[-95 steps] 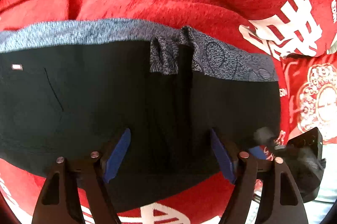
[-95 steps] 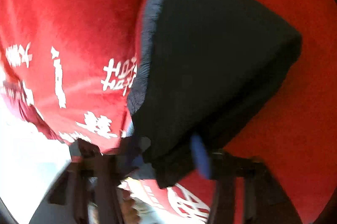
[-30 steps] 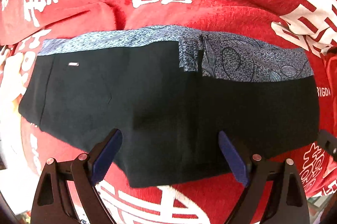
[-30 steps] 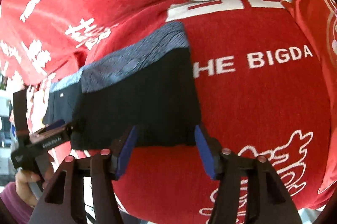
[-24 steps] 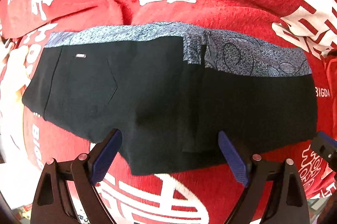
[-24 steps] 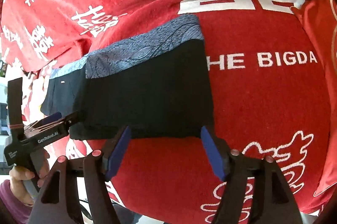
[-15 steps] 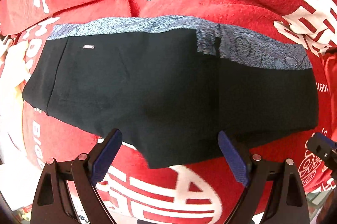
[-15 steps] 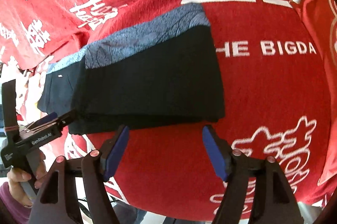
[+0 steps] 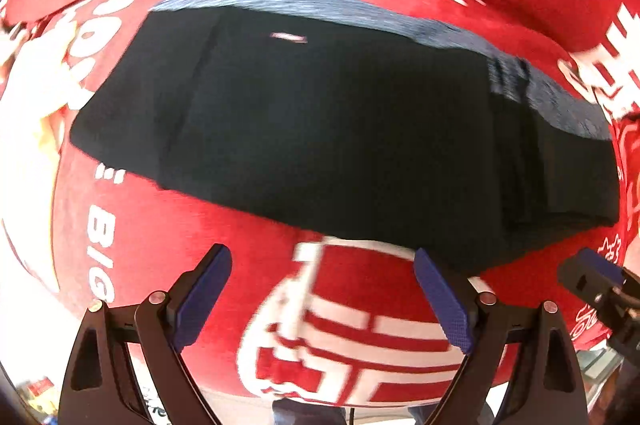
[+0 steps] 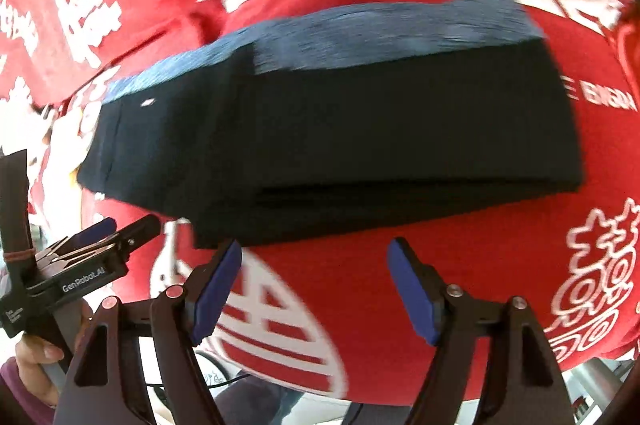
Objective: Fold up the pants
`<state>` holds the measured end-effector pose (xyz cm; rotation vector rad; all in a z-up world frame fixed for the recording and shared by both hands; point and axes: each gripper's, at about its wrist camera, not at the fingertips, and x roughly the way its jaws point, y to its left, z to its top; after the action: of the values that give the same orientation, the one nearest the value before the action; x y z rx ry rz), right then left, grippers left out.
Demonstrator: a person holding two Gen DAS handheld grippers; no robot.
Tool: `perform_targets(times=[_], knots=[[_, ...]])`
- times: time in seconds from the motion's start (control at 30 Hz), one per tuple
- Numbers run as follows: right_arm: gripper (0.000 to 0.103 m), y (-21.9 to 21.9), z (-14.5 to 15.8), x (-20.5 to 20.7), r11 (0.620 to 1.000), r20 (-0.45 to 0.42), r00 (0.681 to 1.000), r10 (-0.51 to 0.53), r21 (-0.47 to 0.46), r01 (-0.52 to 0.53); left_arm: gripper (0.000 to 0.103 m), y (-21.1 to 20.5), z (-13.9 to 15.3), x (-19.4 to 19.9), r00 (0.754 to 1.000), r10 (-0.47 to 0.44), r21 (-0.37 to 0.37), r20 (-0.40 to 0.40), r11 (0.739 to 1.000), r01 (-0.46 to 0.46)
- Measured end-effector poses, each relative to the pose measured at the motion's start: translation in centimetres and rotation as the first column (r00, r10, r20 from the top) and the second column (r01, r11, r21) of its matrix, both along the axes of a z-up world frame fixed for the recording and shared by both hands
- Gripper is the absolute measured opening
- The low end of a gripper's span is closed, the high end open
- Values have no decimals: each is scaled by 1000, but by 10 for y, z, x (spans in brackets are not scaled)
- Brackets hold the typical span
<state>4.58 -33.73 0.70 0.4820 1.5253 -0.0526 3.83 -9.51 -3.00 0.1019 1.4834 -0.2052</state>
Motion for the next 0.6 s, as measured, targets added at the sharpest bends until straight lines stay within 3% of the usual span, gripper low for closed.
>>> perform_targets(times=[0.27,0.6], knots=[[79,71,-9,32,991,-12,991,132,26,-132,93,69,-7,21,991,133,-12,23,991,-133],[79,99,-25,51,976,-51,975,218,26,-217,93,103,-16,27,971,238,-41,11,971,-238]])
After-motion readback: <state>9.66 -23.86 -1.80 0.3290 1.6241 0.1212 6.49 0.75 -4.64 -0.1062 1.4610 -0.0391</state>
